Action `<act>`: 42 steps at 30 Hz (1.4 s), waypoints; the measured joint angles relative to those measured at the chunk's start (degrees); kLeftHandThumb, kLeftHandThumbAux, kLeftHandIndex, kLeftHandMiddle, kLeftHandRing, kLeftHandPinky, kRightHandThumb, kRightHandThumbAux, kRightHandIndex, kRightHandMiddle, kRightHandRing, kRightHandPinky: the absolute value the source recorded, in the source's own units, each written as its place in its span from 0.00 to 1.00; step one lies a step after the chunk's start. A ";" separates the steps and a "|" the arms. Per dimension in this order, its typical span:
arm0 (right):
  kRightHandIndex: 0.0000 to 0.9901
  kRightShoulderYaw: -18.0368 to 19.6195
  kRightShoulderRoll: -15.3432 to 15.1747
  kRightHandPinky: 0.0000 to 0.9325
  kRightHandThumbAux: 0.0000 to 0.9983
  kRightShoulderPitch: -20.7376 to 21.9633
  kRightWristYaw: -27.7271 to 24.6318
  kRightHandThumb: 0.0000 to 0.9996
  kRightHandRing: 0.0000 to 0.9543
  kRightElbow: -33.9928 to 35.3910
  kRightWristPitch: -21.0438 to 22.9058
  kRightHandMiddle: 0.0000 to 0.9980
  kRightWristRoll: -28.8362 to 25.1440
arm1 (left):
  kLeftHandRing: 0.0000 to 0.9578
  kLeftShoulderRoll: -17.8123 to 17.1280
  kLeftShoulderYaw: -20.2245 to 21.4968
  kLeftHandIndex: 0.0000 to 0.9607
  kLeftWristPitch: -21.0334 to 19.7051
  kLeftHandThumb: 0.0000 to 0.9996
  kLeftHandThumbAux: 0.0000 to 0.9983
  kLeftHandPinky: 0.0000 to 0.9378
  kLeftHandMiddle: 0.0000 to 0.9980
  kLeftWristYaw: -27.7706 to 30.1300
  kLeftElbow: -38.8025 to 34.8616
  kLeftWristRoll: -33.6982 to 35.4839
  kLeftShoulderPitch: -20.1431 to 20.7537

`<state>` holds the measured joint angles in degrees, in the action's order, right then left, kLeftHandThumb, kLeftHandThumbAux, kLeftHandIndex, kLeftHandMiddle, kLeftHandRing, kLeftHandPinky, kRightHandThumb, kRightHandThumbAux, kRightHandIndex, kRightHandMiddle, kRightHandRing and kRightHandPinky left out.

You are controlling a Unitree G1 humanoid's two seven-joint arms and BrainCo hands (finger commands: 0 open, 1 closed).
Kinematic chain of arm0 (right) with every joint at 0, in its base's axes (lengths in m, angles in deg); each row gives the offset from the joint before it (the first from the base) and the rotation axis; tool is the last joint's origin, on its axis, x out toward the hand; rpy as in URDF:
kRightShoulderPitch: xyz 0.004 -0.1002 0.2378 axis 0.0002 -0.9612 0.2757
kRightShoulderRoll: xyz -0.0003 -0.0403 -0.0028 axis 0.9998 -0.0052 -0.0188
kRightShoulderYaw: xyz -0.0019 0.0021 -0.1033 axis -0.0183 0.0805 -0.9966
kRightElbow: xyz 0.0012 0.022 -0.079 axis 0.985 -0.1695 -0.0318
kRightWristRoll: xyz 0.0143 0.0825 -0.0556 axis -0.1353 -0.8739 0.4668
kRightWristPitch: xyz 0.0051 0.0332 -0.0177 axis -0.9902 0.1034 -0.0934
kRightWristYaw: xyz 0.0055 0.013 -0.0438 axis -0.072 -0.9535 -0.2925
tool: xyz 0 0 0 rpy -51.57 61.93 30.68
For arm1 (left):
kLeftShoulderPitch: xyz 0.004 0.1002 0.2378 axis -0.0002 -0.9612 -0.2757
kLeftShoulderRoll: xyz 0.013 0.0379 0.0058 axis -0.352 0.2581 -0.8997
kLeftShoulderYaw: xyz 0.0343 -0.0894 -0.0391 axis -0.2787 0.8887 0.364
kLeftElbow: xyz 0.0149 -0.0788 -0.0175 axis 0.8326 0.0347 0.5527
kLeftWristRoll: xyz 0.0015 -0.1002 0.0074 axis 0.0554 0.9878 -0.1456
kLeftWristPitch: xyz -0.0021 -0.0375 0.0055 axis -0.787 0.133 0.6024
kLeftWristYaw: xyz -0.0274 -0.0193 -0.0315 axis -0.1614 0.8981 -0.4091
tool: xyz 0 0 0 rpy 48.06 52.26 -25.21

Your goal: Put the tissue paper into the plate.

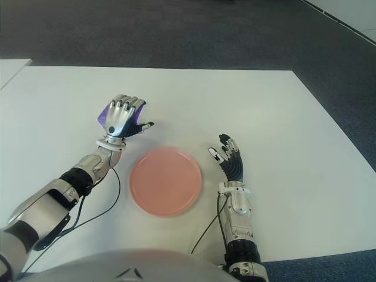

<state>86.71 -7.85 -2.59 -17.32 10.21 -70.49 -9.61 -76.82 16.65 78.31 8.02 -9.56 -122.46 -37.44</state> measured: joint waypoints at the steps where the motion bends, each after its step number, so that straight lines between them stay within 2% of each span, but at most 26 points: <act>1: 0.18 -0.02 -0.04 0.00 0.62 0.11 0.00 0.19 0.13 -0.16 -0.14 0.22 0.00 | 0.88 -0.33 0.23 0.42 -0.35 0.86 0.66 0.88 0.54 0.36 -1.18 -0.23 -0.13; 12: 0.20 -0.13 -0.37 0.00 0.63 0.72 -0.22 0.22 0.13 -1.26 -1.02 0.23 -0.10 | 0.88 -1.75 0.97 0.42 -3.42 0.86 0.66 0.88 0.54 2.63 -9.39 -2.63 -2.88; 29: 0.23 0.23 -0.49 0.00 0.65 2.57 -0.23 0.23 0.13 -3.60 -2.16 0.23 -0.67 | 0.89 -2.42 2.47 0.42 -3.32 0.86 0.66 0.90 0.54 5.51 -15.92 -4.11 -5.16; 42: 0.22 0.14 -0.91 0.00 0.64 2.76 -0.21 0.24 0.12 -4.21 -2.52 0.22 -0.53 | 0.89 -1.81 2.09 0.42 -6.64 0.86 0.66 0.90 0.54 9.98 -31.71 -9.38 -12.77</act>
<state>86.86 -8.76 0.17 -17.53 6.00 -73.01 -10.14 -78.63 18.74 71.67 18.00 -41.27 -131.84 -50.21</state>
